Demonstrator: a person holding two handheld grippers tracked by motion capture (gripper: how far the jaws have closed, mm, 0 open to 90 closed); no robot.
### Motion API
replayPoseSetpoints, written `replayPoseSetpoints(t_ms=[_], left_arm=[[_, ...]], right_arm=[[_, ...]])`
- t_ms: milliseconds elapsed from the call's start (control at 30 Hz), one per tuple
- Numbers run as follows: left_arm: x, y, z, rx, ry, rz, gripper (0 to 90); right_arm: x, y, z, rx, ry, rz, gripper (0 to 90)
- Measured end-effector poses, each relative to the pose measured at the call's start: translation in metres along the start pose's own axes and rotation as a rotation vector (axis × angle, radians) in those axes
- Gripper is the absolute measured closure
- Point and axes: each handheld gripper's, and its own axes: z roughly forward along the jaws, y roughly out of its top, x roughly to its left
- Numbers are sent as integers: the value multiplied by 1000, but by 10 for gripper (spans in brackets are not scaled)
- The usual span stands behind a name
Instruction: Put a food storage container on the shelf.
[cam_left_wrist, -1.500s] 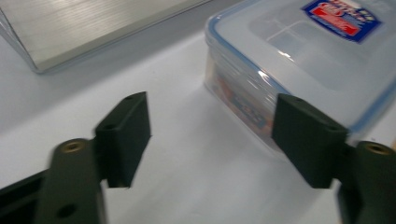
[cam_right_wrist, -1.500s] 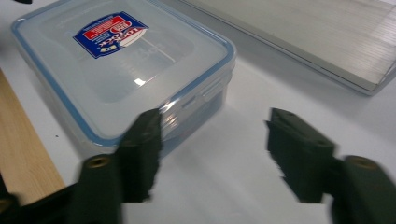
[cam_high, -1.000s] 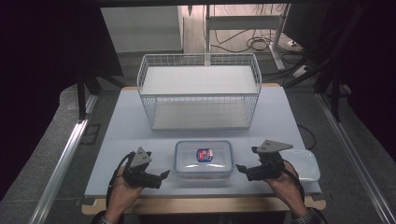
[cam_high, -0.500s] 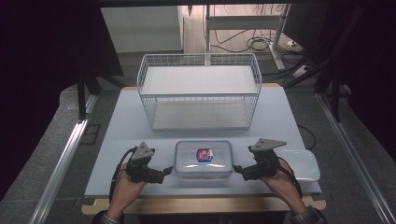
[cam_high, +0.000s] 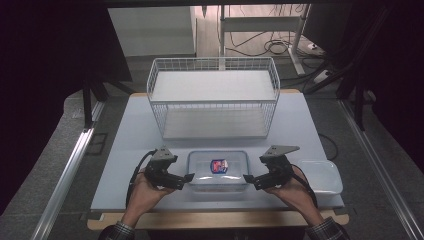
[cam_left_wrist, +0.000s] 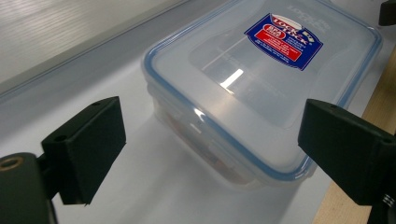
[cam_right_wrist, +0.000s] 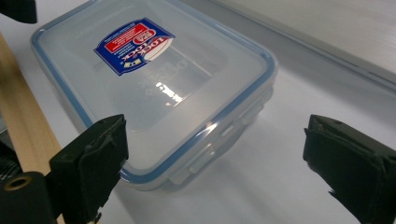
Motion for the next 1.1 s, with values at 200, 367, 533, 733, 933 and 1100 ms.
replayPoseSetpoints(t_ms=[200, 367, 533, 733, 933, 1100], left_arm=[[9, 1, 16, 29, -75, -67, 59], [16, -3, 30, 45, -211, -139, 52], [20, -7, 41, 68, -300, -191, 6], [21, -9, 38, 83, -322, -239, 72], [28, -17, 25, 73, -376, -338, 283], [27, -23, 14, 39, -387, -380, 427]], right_arm=[[-3, 4, 13, 29, 41, 11, 75], [-10, 6, 29, 66, 155, 89, 52], [-15, 5, 37, 92, 216, 157, 33], [-21, 3, 40, 114, 279, 224, 78], [-22, 2, 30, 129, 298, 248, 195], [-29, -6, 15, 73, 347, 315, 425]])
